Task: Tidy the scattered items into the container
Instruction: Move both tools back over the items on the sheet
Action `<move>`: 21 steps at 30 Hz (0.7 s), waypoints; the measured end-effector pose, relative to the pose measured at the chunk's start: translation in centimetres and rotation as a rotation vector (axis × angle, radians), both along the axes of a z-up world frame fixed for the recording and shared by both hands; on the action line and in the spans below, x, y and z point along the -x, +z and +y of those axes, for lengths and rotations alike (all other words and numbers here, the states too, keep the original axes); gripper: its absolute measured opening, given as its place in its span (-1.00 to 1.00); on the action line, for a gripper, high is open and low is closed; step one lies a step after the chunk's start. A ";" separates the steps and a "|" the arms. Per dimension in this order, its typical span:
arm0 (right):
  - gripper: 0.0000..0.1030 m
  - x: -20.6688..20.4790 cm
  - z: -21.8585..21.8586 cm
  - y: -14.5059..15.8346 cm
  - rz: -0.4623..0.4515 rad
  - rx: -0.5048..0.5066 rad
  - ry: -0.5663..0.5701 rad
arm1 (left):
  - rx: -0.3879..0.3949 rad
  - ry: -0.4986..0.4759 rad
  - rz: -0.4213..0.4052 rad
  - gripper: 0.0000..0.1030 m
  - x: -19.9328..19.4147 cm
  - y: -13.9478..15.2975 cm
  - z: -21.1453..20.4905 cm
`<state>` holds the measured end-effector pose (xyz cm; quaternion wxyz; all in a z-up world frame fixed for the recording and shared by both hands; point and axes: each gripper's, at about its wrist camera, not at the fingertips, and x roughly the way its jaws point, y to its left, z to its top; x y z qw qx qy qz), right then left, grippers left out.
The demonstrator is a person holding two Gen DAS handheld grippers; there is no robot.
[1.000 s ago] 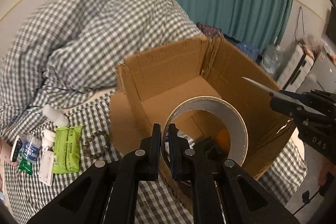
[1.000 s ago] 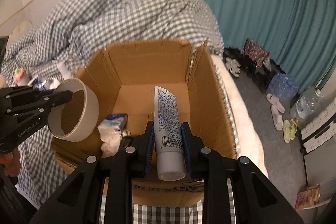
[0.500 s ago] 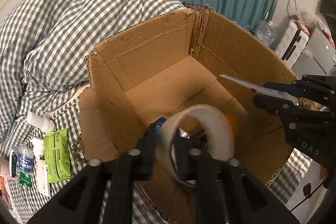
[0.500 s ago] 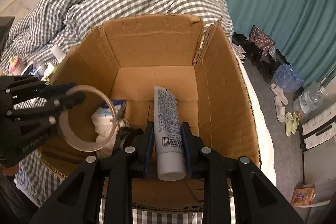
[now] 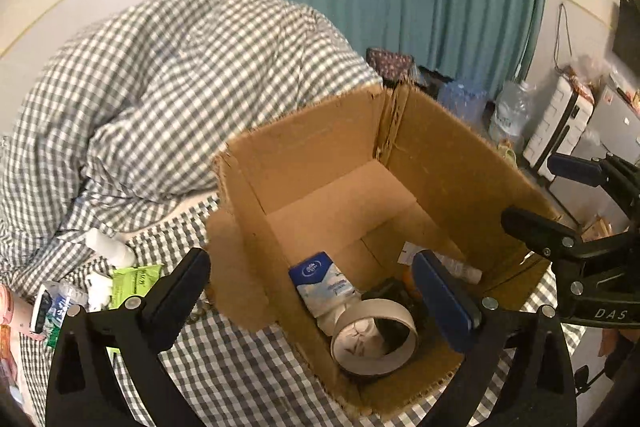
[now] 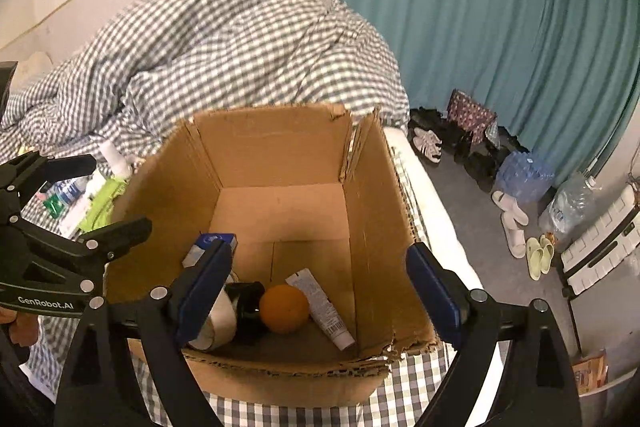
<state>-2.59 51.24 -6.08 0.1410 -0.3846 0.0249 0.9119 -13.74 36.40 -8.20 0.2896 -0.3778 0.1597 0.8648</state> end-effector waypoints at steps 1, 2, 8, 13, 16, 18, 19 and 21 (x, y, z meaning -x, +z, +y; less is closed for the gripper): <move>0.72 -0.3 -0.3 0.5 0.009 -0.005 0.000 | -0.005 0.002 0.008 1.00 -0.3 0.4 -0.2; 0.72 -0.5 -0.6 0.8 0.018 -0.008 0.000 | -0.011 0.005 0.017 1.00 -0.6 1.0 -0.6; 0.79 -2.0 -2.8 3.9 0.095 -0.025 0.009 | -0.017 0.036 0.086 1.00 -2.7 3.8 -3.4; 0.86 -3.0 -5.2 5.9 0.148 -0.032 0.028 | -0.044 0.087 0.125 1.00 -3.8 6.0 -7.2; 0.91 -3.3 -6.7 7.2 0.180 -0.040 0.042 | -0.069 0.129 0.147 1.00 -4.4 7.4 -9.6; 0.95 -3.6 -7.7 7.9 0.200 -0.042 0.053 | -0.090 0.152 0.160 1.00 -4.8 8.3 -11.2; 0.96 -3.7 -8.2 8.3 0.211 -0.048 0.055 | -0.100 0.162 0.168 1.00 -4.9 8.7 -12.0; 0.99 -4.0 -9.2 9.1 0.235 -0.061 0.058 | -0.120 0.188 0.191 1.00 -5.4 9.6 -13.8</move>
